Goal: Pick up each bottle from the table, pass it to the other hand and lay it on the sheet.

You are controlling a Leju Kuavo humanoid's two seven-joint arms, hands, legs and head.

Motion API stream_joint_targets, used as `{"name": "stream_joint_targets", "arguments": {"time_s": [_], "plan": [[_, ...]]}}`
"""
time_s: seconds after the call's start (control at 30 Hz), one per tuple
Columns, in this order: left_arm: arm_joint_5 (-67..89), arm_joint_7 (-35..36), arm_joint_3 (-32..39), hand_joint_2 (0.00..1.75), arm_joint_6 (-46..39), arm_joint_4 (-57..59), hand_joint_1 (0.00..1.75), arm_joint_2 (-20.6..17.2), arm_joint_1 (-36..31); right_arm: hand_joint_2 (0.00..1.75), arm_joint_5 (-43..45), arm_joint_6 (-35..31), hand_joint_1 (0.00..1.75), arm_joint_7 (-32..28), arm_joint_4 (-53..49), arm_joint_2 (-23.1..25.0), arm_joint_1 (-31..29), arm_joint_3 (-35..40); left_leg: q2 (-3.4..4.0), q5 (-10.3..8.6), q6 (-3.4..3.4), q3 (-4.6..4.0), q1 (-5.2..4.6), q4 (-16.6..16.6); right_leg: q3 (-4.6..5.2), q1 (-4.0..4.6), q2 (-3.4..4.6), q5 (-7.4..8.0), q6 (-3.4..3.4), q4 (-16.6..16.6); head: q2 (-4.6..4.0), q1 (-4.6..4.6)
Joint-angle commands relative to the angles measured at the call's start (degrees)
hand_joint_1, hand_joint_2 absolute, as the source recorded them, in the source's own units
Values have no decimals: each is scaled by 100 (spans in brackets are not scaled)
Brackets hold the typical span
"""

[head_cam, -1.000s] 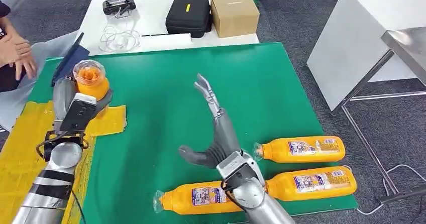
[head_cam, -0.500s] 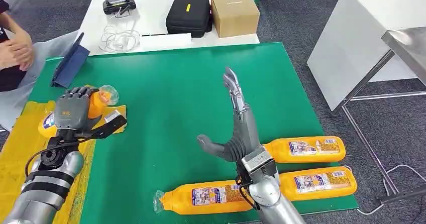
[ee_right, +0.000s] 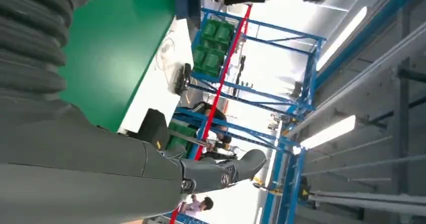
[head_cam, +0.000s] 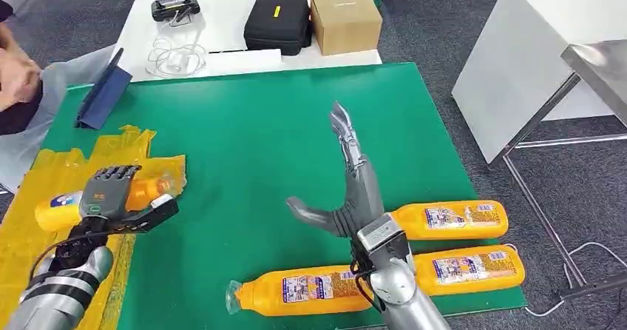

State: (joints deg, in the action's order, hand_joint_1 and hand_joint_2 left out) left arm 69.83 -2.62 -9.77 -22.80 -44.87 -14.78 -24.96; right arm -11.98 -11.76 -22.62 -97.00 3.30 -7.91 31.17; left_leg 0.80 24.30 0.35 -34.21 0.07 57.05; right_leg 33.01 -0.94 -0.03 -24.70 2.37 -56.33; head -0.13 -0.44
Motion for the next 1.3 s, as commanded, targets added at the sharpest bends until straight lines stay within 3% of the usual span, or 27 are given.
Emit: {"name": "stream_joint_targets", "arguments": {"time_s": [0.03,0.2,0.47,0.6,0.7,0.8,0.97,1.07,1.3], "plan": [[-180,285,604,175,-52,831,0,180,-225,175,-143,17,0,122,334,-68,-92,-52,-8,6,-3,20,12,0,-26,12,-3,-2,-10,10,0,0],[-1136,-312,1225,175,108,555,0,350,-208,175,-216,-14,0,162,366,-86,-56,-93,-17,6,-3,20,14,3,-28,13,-10,-4,-12,8,0,0],[-1341,-454,1336,175,101,375,0,371,-128,175,-245,-18,0,170,364,-102,-39,-96,-15,4,-3,14,9,1,-20,9,-11,-4,-9,7,0,0],[-3632,-1641,2015,175,1257,-1287,0,613,602,175,-792,22,0,372,437,-373,28,40,-9,6,0,15,10,0,-21,10,-4,-2,-7,11,0,0],[-5092,-1867,2262,175,2084,-3138,0,883,1450,175,-1729,120,0,592,427,-736,52,324,-3,13,3,22,10,-1,-29,10,3,-4,-4,18,0,0],[-6219,-2120,2304,175,2891,-4017,0,1056,1776,175,-2118,978,0,728,551,-1283,-153,833,3,16,4,15,11,5,-22,10,7,-4,-3,14,0,0],[-6479,-2242,2020,175,3097,-3968,0,1220,1576,175,-2433,1405,0,559,951,-1838,-375,1350,-17,9,2,8,11,5,-21,8,-12,-3,-7,15,0,0],[-6563,-2309,1788,175,3086,-3648,0,1311,1232,175,-2184,1736,0,247,1021,-2269,-537,1590,-28,6,2,4,10,7,-23,8,-24,1,-8,14,0,0],[-6582,-2335,1581,175,3057,-3526,0,1295,1107,175,-1843,1824,0,111,889,-2282,-391,1521,-20,4,2,7,5,5,-21,5,-17,-1,-8,9,0,0]]}}
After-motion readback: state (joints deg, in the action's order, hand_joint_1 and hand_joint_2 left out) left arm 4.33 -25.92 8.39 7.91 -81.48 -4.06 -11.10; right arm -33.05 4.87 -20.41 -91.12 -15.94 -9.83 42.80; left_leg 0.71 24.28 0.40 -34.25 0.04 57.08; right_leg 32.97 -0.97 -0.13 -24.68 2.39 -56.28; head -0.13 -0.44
